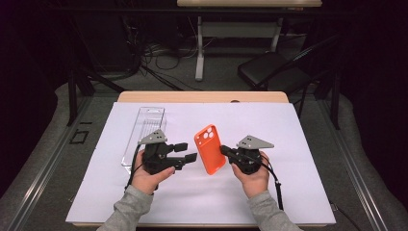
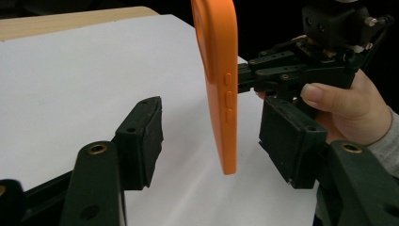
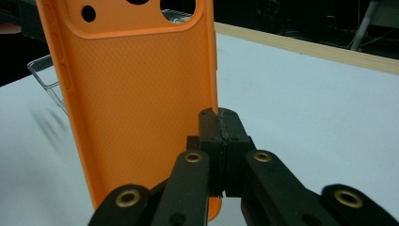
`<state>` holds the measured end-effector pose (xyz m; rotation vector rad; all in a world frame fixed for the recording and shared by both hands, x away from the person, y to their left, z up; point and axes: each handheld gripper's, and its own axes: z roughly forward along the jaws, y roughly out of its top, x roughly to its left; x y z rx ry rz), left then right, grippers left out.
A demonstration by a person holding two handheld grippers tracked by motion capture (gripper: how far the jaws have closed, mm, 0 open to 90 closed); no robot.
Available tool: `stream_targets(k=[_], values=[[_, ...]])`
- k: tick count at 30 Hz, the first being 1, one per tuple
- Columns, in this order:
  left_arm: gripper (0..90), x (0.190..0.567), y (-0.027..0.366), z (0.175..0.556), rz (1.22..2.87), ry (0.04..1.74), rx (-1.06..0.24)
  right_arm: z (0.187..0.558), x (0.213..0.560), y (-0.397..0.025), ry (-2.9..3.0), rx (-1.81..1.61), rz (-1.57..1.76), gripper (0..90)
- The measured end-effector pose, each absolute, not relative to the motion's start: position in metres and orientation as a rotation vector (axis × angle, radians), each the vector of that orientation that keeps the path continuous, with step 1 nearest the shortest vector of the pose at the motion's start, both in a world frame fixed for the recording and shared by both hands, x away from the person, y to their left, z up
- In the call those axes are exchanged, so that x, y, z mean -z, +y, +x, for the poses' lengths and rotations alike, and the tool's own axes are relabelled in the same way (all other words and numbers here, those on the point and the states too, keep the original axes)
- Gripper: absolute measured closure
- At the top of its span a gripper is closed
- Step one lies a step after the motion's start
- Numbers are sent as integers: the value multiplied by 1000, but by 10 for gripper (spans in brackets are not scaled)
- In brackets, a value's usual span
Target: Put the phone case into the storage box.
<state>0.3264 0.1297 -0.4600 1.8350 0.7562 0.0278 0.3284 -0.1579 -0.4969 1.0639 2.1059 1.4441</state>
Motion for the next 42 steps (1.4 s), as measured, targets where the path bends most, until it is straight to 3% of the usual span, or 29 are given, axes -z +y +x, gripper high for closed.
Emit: stream_targets(k=[31, 42], values=[[563, 471, 125, 323, 1764, 844, 73, 323, 499, -150, 2121, -1457, 1043, 900], [577, 474, 124, 323, 1763, 872, 95, 322, 500, -148, 2130, -1453, 1032, 900]])
